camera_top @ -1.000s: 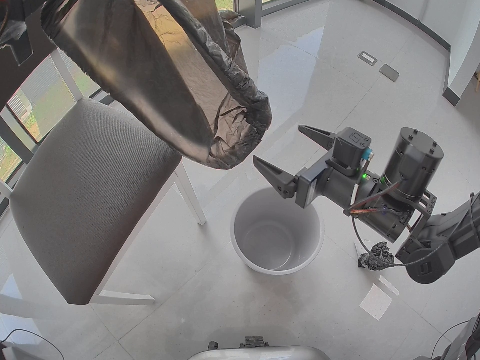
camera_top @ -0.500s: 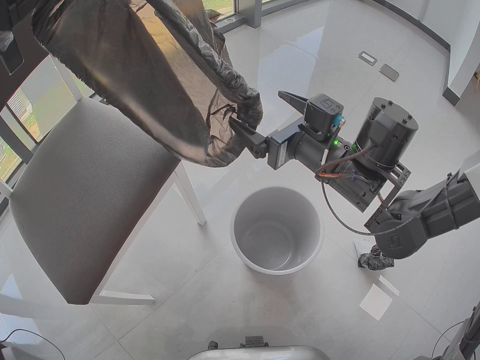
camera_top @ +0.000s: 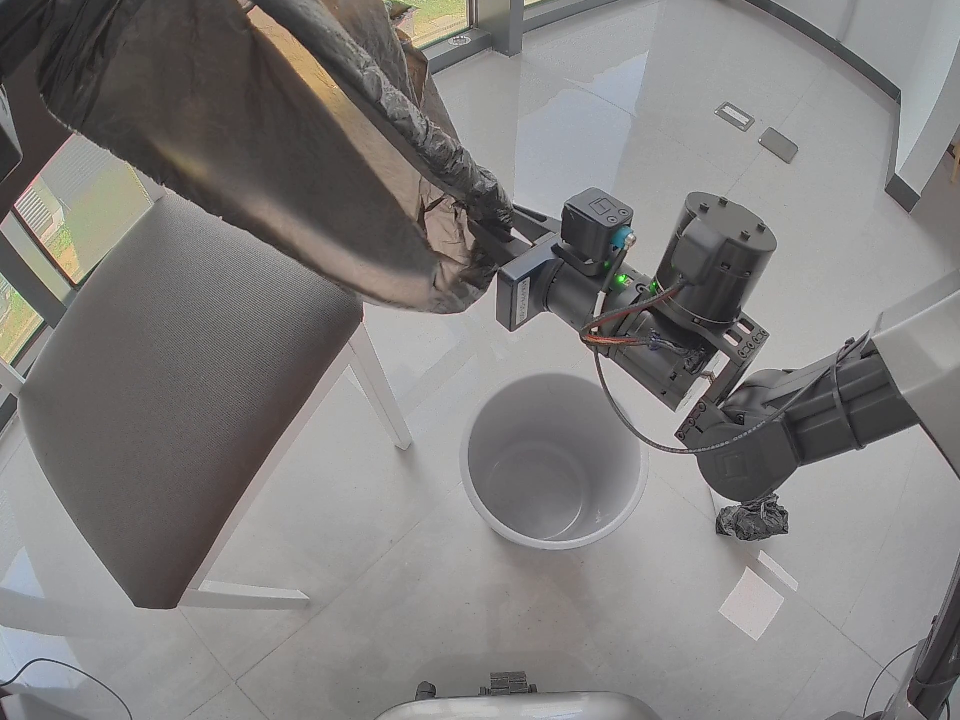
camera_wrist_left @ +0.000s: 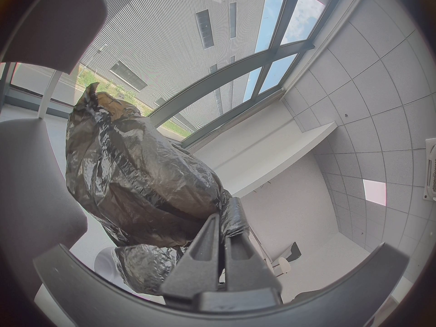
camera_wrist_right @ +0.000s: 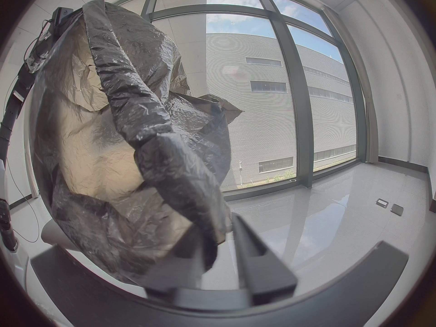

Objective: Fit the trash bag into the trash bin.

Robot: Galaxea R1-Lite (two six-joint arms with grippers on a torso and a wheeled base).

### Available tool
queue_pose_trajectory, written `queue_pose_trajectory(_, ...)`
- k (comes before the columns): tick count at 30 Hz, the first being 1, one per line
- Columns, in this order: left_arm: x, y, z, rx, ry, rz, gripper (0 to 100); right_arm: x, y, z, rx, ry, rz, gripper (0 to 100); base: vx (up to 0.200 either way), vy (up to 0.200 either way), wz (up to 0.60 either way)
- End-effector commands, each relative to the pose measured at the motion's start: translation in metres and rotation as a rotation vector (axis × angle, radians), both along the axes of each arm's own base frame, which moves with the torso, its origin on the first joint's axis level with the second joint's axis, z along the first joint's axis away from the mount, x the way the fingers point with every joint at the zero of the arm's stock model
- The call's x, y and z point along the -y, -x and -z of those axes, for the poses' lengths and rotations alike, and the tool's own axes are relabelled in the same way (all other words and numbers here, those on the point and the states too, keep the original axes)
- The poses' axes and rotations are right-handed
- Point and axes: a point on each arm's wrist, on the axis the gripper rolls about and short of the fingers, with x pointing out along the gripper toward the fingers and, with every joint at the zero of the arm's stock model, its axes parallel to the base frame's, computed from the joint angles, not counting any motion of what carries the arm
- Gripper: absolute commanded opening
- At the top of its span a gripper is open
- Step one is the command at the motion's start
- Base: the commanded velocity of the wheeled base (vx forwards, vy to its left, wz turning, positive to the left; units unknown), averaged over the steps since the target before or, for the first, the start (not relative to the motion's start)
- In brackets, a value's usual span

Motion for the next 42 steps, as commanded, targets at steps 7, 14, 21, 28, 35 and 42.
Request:
queue_pose_trajectory(7, 0.021, -0.023, 0.013, -0.022, -0.101, -0.055, 0, 0.04, 0.045, -0.004, -0.081, 0.003, 0.035, 0, 0.0, 0.0, 0.0)
queue_pose_trajectory(14, 0.048, -0.054, 0.036, -0.069, -0.236, -0.111, 0, 0.086, 0.09, 0.01, -0.206, 0.011, 0.07, 0, 0.0, 0.0, 0.0)
queue_pose_trajectory(21, 0.077, -0.081, 0.098, -0.135, -0.611, -0.108, 0, 0.133, 0.133, 0.032, -0.308, 0.037, 0.147, 0, 0.0, 0.0, 0.0)
queue_pose_trajectory(28, 0.096, -0.099, 0.131, -0.174, -0.767, -0.12, 0, 0.161, 0.159, 0.069, -0.485, 0.122, 0.209, 0, 0.0, 0.0, 0.0)
queue_pose_trajectory(35, 0.088, -0.093, 0.145, -0.192, -0.889, -0.119, 0, 0.163, 0.163, 0.088, -0.605, 0.201, 0.211, 0, 0.0, 0.0, 0.0)
queue_pose_trajectory(42, 0.086, -0.091, 0.148, -0.224, -0.945, -0.107, 0, 0.152, 0.149, 0.112, -0.707, 0.276, 0.204, 0, 0.0, 0.0, 0.0)
